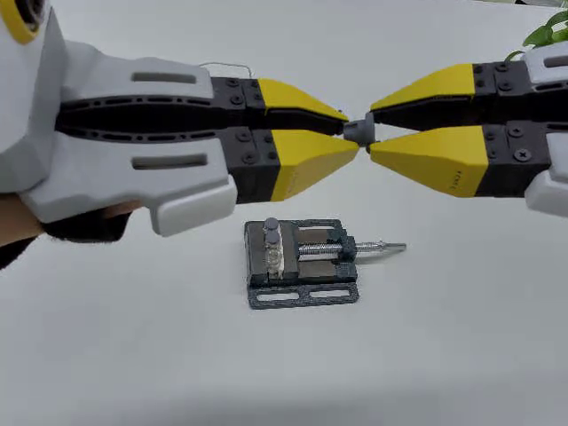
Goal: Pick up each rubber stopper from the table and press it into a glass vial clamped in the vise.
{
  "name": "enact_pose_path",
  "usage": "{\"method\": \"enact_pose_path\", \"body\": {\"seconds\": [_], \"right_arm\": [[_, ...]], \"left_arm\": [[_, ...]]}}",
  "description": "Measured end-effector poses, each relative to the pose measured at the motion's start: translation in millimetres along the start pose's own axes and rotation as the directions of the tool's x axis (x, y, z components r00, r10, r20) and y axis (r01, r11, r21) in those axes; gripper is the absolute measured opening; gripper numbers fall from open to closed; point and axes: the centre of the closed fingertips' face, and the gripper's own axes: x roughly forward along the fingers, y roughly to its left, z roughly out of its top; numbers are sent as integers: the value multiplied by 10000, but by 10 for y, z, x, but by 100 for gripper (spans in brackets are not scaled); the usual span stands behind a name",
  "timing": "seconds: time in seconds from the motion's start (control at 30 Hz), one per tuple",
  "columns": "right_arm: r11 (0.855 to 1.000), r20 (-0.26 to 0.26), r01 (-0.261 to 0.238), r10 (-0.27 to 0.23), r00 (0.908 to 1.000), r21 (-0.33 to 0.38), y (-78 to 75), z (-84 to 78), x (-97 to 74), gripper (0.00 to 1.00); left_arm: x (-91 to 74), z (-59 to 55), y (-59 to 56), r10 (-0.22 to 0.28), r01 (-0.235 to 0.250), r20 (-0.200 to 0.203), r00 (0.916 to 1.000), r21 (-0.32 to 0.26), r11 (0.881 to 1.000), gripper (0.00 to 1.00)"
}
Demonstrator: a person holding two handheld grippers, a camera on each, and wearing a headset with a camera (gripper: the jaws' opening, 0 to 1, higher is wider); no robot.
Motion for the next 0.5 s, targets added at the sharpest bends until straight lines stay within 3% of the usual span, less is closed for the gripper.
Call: {"method": "enact_pose_path", "body": {"seconds": [0.5], "right_arm": [[9983,-154,-314,322,9994,490,15,-105,84,5]], "left_arm": [[-54,-116,-9,158,-156,126,9998,-141,9998,4]]}}
